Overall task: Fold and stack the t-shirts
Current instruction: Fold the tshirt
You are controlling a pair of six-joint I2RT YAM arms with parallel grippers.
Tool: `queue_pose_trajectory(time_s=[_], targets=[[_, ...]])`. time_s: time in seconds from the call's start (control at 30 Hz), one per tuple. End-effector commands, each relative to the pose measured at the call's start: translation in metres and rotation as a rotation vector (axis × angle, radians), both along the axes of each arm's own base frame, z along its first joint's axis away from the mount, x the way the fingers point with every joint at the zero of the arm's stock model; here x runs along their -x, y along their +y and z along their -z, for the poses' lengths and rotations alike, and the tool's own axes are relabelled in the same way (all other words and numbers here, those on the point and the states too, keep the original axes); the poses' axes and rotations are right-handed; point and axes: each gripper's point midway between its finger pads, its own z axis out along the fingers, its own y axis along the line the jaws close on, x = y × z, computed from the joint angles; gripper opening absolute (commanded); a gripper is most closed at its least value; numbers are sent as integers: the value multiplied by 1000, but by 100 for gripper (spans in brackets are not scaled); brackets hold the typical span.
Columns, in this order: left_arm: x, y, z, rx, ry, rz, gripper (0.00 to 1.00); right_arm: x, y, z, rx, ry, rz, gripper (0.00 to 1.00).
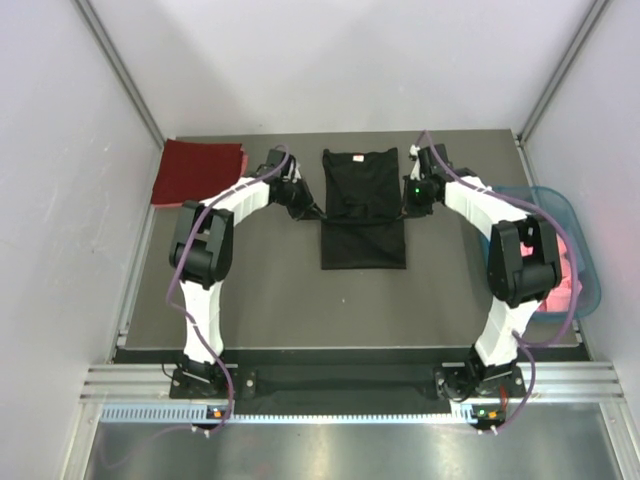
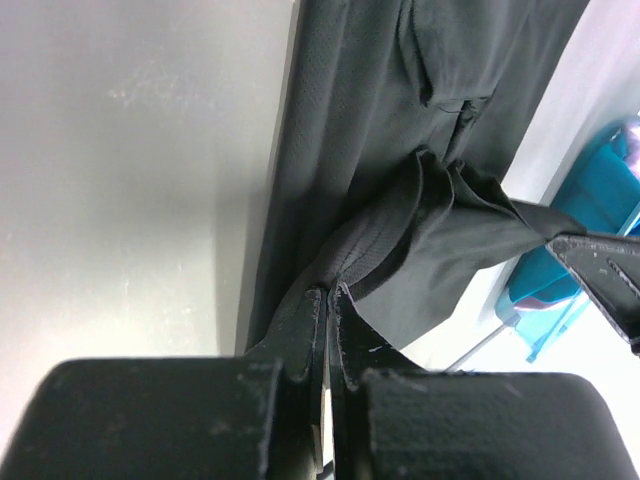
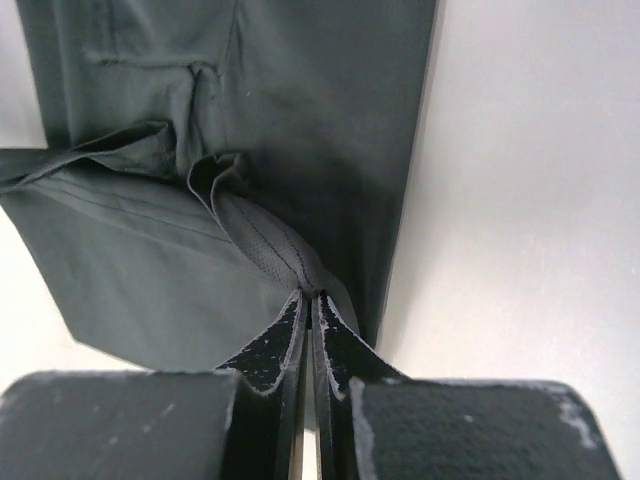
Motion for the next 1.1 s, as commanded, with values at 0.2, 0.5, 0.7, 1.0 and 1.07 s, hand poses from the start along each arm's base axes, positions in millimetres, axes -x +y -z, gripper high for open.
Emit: queue_pose_trajectory(time_s=[0.2, 0.5, 0.7, 1.0, 1.07], targets=[[-26, -13, -18, 83, -90, 54, 0, -31, -1, -13, -8, -71, 6, 0], [-39, -14, -20, 98, -104, 47, 0, -39, -8, -17, -18, -76, 38, 0], [-41, -10, 2, 73, -51, 27, 0, -46, -7, 3, -23, -44, 45, 0], [-49, -7, 12, 47, -49, 9, 0, -60, -6, 5, -32, -66, 52, 1], [-49, -6, 10, 43, -57, 11, 0, -63, -5, 4, -36, -70, 50, 1]])
